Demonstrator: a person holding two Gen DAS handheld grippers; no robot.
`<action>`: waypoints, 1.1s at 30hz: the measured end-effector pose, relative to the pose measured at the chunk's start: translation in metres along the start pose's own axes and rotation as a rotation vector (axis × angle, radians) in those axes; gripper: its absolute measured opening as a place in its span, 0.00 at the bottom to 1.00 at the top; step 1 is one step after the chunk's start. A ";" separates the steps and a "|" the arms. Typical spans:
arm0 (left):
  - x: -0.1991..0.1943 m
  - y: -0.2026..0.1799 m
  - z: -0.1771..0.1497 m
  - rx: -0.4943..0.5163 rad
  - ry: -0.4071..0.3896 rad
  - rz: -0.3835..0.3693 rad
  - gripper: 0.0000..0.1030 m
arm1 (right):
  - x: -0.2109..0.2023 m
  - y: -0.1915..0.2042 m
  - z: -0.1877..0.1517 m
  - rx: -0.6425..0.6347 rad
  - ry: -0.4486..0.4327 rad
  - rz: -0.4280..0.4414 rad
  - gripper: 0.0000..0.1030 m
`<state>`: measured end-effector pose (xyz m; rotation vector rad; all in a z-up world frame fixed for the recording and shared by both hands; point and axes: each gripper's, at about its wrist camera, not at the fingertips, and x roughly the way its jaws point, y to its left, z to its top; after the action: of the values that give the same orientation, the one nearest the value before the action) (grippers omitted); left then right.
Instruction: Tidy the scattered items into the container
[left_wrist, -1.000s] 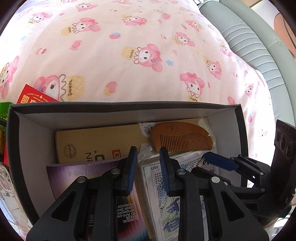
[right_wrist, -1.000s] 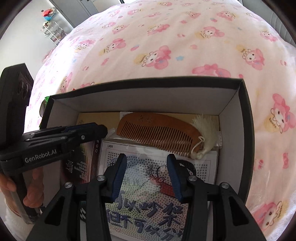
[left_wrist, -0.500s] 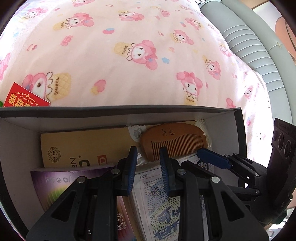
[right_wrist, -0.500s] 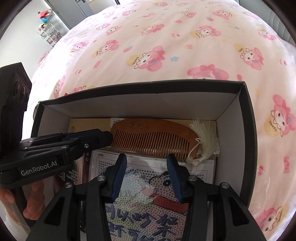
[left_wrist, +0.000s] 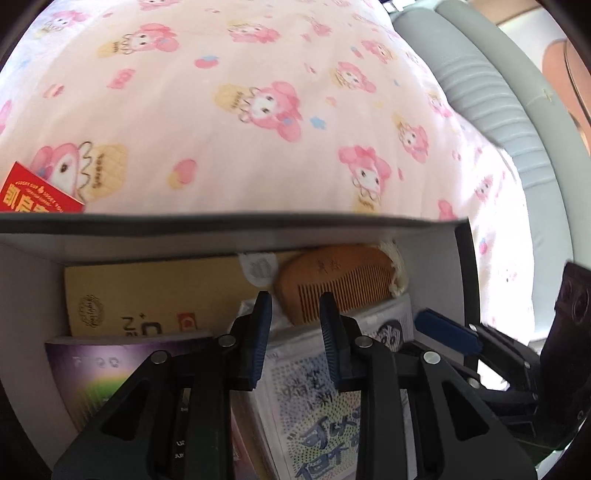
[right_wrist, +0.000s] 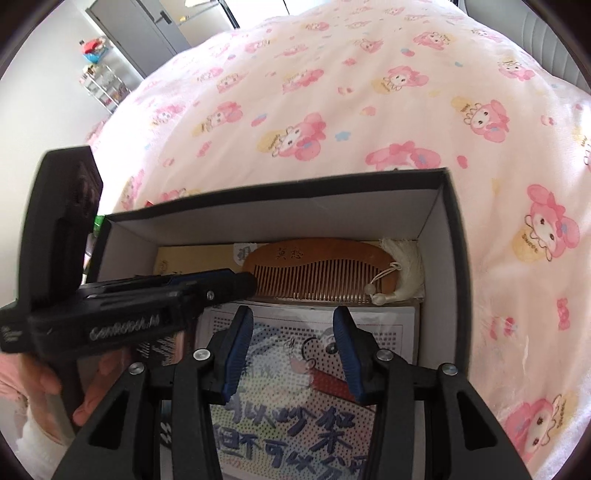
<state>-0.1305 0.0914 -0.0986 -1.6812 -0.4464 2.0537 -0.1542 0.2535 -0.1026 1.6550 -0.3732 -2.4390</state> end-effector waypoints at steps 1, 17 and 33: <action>0.001 0.003 0.001 -0.011 0.006 -0.009 0.25 | -0.004 0.000 -0.001 0.005 -0.014 0.002 0.40; 0.003 -0.017 -0.004 0.080 -0.001 -0.028 0.28 | -0.027 -0.006 -0.001 0.012 -0.097 -0.114 0.40; -0.087 -0.069 -0.090 0.253 -0.200 0.061 0.39 | -0.077 0.004 -0.064 0.075 -0.209 -0.127 0.41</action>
<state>-0.0193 0.1012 -0.0097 -1.3651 -0.1888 2.2279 -0.0659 0.2640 -0.0555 1.4974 -0.4040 -2.7350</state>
